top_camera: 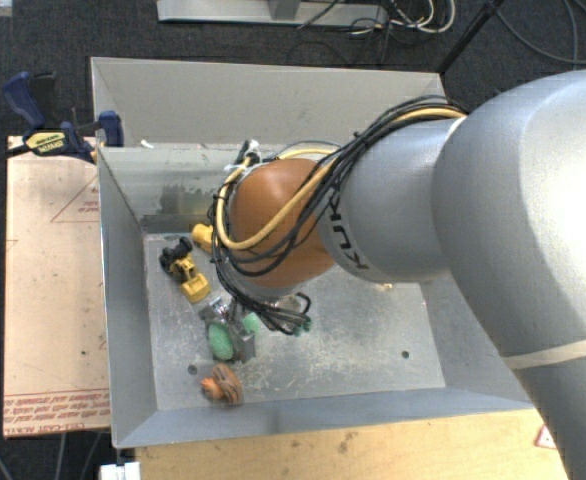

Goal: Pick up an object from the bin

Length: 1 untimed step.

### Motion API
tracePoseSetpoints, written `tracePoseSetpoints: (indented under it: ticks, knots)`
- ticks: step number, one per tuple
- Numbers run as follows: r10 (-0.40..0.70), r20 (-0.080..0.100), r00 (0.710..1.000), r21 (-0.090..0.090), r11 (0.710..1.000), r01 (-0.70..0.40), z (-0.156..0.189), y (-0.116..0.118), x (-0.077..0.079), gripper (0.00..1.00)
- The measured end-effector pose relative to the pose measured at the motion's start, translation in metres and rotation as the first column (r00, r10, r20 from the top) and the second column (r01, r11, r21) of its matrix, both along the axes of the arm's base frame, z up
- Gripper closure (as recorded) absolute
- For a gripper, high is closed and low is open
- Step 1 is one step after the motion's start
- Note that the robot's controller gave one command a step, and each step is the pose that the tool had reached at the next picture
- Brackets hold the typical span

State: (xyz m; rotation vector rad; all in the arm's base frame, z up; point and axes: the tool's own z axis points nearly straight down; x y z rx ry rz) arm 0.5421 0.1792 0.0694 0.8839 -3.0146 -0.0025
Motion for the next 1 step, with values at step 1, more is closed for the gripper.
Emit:
tracePoseSetpoints:
  ticks: [1]
  knots:
    - [-0.060,0.010,0.998,0.003,0.998,0.060,0.1734,0.0108,0.0032,1.00]
